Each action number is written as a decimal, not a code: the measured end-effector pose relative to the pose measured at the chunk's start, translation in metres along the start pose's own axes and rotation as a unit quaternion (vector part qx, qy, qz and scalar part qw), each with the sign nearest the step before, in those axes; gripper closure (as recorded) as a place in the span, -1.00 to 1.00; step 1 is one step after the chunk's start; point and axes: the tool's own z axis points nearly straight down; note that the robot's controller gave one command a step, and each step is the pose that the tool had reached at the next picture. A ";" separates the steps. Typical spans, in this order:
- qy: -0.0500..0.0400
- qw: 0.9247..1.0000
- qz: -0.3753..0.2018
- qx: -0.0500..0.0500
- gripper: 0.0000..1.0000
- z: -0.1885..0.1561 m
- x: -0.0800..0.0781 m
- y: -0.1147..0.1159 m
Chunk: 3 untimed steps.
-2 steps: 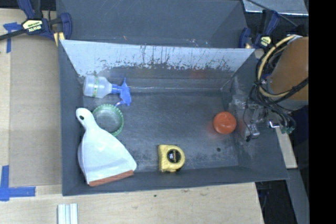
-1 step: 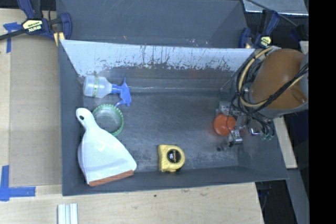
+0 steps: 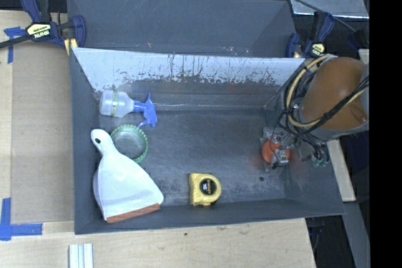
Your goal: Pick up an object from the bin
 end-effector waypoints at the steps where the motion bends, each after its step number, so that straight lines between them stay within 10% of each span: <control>1: -0.007 1.000 -0.011 0.001 1.00 -0.080 -0.019 0.015; 2: -0.011 1.000 -0.020 0.002 1.00 -0.080 -0.080 0.028; 3: -0.016 0.998 -0.068 0.004 1.00 -0.143 -0.050 0.030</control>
Offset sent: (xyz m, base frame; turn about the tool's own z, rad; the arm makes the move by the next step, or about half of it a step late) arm 0.0133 0.0169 0.0743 -0.0191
